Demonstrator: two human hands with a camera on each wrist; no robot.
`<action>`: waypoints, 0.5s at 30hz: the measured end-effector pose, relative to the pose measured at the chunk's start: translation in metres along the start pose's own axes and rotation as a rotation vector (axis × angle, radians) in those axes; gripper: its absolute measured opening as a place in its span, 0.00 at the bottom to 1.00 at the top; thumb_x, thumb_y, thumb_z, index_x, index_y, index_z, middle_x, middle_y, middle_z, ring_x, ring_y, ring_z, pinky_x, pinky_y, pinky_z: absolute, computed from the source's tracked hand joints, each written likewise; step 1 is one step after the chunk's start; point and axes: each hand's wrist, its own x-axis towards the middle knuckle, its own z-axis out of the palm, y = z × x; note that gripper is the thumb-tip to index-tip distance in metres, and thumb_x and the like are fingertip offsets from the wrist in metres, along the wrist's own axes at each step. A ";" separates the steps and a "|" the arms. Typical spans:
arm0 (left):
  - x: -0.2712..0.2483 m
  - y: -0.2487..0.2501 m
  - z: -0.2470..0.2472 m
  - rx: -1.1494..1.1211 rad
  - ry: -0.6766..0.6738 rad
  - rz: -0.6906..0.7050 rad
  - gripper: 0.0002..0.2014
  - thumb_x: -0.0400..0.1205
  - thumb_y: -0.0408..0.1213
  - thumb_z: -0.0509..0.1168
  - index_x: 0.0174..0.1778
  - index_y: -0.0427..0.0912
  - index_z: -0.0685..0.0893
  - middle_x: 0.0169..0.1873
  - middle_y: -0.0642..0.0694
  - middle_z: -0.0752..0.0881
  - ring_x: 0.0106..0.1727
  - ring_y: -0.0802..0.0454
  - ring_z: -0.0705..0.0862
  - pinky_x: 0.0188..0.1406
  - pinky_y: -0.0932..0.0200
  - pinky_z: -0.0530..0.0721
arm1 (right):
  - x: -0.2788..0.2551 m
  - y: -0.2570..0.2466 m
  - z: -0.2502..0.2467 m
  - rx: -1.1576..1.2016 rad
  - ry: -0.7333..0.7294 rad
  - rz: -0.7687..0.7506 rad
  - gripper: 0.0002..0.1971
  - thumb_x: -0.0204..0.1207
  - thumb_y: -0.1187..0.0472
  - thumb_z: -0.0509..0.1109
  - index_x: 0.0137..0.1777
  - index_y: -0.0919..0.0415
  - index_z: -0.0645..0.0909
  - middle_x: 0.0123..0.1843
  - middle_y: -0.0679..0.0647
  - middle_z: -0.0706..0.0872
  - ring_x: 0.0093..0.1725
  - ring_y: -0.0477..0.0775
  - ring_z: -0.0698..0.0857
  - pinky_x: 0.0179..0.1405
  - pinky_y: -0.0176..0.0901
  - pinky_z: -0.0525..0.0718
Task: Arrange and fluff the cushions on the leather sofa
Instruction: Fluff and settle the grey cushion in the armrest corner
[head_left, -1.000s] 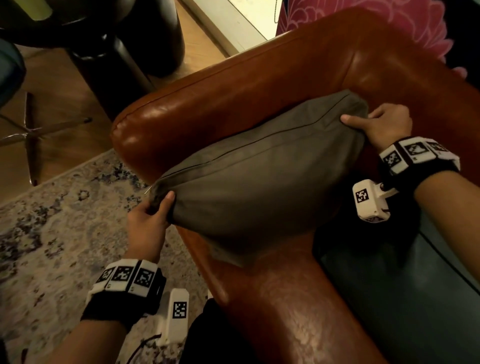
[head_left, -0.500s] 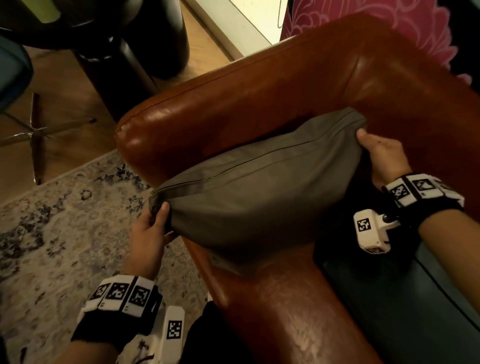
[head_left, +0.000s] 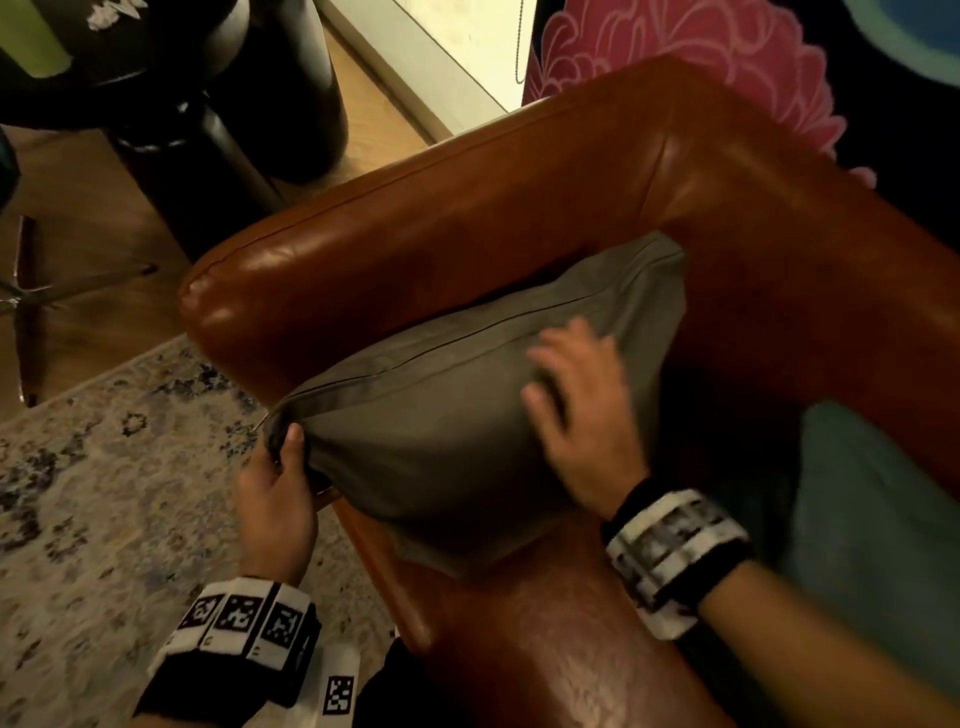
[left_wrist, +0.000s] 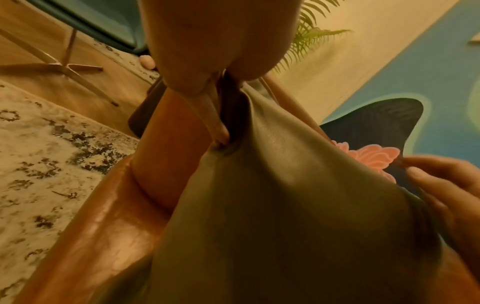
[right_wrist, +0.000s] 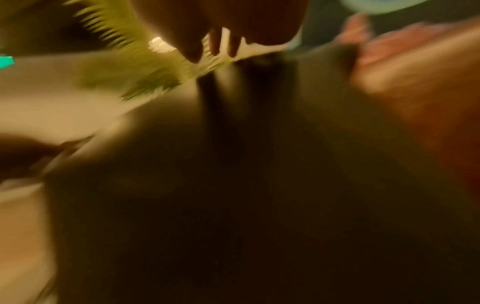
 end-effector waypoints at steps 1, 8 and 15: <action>0.001 0.000 -0.001 0.011 0.005 0.006 0.16 0.87 0.51 0.57 0.63 0.47 0.81 0.54 0.45 0.86 0.56 0.41 0.86 0.54 0.41 0.86 | -0.014 -0.015 0.018 -0.102 -0.107 -0.193 0.20 0.83 0.53 0.63 0.73 0.56 0.76 0.76 0.58 0.80 0.80 0.57 0.68 0.81 0.62 0.55; 0.017 0.005 -0.002 -0.063 -0.063 0.037 0.18 0.88 0.47 0.55 0.70 0.45 0.77 0.55 0.45 0.87 0.50 0.45 0.87 0.33 0.60 0.89 | 0.038 0.080 0.031 -0.329 -0.256 -0.042 0.28 0.87 0.38 0.38 0.85 0.40 0.55 0.86 0.50 0.62 0.85 0.56 0.59 0.81 0.65 0.50; -0.002 0.016 0.024 0.373 0.390 0.340 0.30 0.84 0.48 0.64 0.78 0.39 0.63 0.76 0.35 0.68 0.76 0.40 0.68 0.76 0.43 0.67 | 0.057 0.101 0.038 -0.320 -0.293 0.279 0.27 0.83 0.39 0.31 0.82 0.37 0.33 0.90 0.46 0.42 0.88 0.52 0.42 0.84 0.65 0.37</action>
